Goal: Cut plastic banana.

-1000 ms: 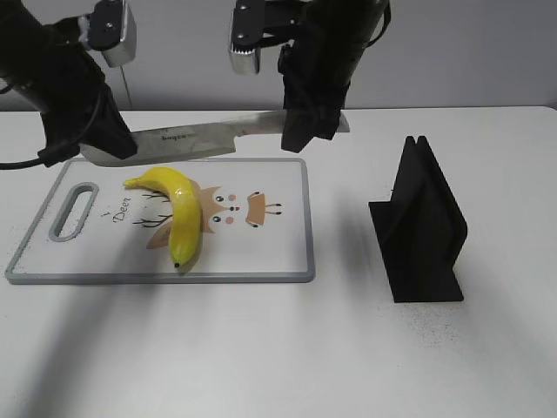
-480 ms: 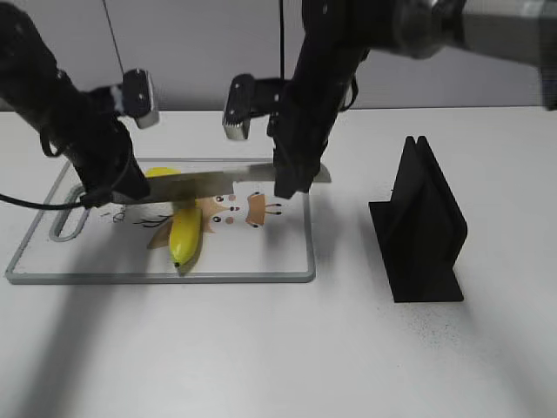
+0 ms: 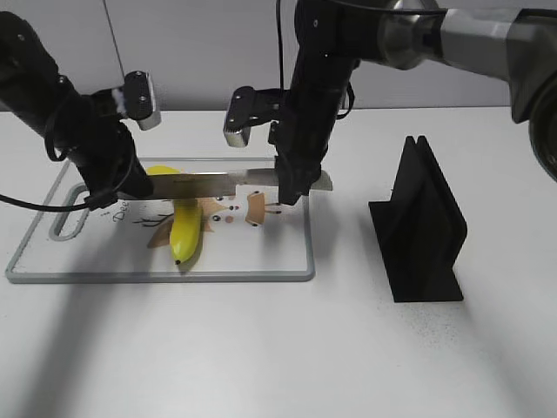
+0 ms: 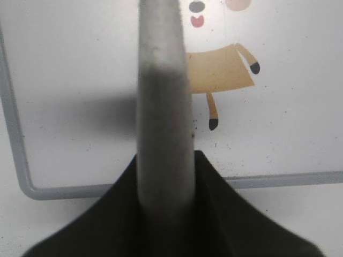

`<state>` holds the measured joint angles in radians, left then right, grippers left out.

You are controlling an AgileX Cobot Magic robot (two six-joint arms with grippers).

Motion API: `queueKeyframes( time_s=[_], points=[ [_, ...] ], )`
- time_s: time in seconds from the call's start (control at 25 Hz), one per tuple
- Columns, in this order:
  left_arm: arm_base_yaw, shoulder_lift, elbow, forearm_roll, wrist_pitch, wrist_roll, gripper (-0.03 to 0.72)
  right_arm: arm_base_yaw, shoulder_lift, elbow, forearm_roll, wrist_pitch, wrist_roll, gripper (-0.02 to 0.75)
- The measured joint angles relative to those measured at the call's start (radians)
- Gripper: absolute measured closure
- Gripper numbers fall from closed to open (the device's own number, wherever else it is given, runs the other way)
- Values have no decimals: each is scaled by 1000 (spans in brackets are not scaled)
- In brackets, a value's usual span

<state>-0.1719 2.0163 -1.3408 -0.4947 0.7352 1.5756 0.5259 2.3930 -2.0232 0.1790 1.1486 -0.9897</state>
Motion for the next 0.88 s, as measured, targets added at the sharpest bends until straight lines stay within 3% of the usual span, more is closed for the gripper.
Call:
queueKeyframes(
  time_s=[0.32, 0.88],
  points=[
    [-2, -94, 18, 36, -28, -15, 656, 2, -4, -139, -17, 63, 10, 560],
    [3, -281, 18, 44, 75, -27, 663, 5, -151, -143, 0, 89, 69, 533]
  ],
)
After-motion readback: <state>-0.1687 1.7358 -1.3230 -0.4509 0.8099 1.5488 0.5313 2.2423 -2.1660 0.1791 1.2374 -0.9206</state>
